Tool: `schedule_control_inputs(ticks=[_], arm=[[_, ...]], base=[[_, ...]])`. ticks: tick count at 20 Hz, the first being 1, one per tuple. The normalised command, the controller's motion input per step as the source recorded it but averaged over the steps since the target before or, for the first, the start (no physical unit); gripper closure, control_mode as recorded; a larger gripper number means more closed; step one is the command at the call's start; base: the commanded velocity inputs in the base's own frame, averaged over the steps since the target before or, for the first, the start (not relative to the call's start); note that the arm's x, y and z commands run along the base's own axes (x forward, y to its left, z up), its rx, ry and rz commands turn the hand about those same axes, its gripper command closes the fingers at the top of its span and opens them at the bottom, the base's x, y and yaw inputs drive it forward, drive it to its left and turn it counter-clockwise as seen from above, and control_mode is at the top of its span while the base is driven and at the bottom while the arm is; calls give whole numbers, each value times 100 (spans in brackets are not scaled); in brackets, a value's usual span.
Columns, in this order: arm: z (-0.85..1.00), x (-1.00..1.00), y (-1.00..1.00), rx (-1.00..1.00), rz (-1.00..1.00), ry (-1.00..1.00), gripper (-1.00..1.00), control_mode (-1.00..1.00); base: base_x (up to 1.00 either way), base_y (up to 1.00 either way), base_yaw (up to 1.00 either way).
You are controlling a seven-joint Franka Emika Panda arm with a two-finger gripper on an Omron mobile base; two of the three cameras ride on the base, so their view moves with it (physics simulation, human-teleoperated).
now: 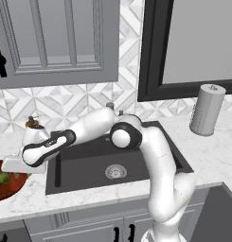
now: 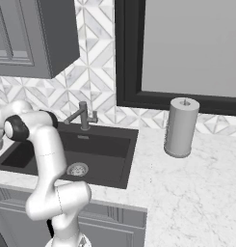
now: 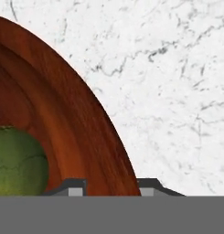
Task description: Pick the lime from the sink and place it in the bowl. Then pick the bowl and place it in the microwave. Then close the microwave door and press the start button.
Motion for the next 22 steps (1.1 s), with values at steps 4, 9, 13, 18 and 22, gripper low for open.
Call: schedule_control_inputs(ticks=[4, 9, 13, 18, 22], arm=[[0, -8, -16, 2, 0, 0, 100, -100], [0, -40, -57, 4, -6, -1, 100, -100], [0, -37, -55, 7, -16, -8, 100, -100], [24, -19, -45, 8, -23, -8, 100, -100], [93, -27, -34, 9, -20, 0, 100, -100]], base=[[0, 0, 0], [0, 0, 0], [0, 0, 0], [0, 0, 0], [0, 0, 0]])
